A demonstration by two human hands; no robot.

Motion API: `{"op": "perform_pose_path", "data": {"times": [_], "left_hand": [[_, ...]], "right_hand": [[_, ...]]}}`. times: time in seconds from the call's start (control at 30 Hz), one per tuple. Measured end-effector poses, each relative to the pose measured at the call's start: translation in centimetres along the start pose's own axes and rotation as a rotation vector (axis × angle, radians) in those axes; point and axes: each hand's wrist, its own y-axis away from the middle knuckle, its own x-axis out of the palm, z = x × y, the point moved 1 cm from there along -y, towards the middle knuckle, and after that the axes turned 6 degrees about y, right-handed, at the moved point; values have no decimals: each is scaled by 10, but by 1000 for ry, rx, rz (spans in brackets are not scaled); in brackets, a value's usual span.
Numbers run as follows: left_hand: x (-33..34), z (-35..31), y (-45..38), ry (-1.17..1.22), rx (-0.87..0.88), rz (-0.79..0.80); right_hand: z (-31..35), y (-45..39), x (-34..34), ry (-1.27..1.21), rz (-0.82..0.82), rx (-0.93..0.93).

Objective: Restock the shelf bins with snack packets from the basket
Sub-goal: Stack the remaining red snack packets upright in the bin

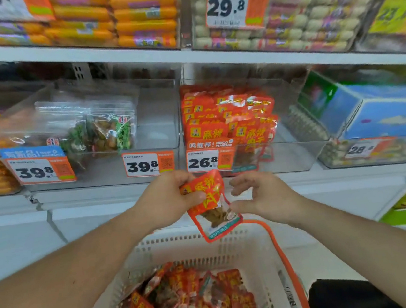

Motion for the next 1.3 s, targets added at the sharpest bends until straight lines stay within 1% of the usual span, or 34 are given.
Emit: {"op": "perform_pose_path", "data": {"times": [0.13, 0.2, 0.23, 0.3, 0.33, 0.37, 0.4, 0.43, 0.5, 0.53, 0.63, 0.7, 0.73, 0.77, 0.9, 1.0, 1.17, 1.3], "left_hand": [[13, -35, -14, -98, 125, -30], [22, -48, -19, -67, 194, -82], [24, -52, -22, -22, 245, -135], [20, -56, -32, -2, 404, -305], [16, -54, -39, -48, 463, -390], [10, -51, -48, -144, 467, -461], [5, -49, -56, -262, 415, -505], [1, -48, -64, -370, 311, -512], [2, -43, -74, -486, 106, -448], [5, -40, -76, -505, 57, -422], [10, -34, -79, -546, 35, -441], [9, -34, -80, -570, 34, -466], [9, -33, -81, -580, 45, -474], [9, -32, -81, -591, 53, -473], [9, -28, -82, -610, 74, -478], [8, -26, -83, -619, 71, -481], [8, -23, -86, -618, 86, -497], [8, -22, -86, -616, 82, -497]], "right_hand": [[9, 3, -9, -207, -6, -62], [10, 5, -14, -295, -67, -81], [9, 5, -19, -314, -108, -92], [10, 3, -36, -316, -240, -124], [10, 1, -47, -313, -325, -147], [11, 0, -60, -312, -421, -170], [13, -2, -73, -324, -514, -193], [13, -5, -85, -326, -597, -200], [10, -13, -108, -352, -700, -193], [6, -17, -117, -367, -744, -181], [-8, -32, -137, -319, -910, -118], [-16, -42, -143, -224, -940, -80], [-19, -48, -144, -173, -908, -49], [-21, -56, -143, -142, -844, 1], [-32, -93, -142, -222, -506, 257], [-45, -116, -140, -115, -285, 412], [-53, -140, -134, -31, -97, 534], [-57, -146, -128, -25, -59, 516]]}}
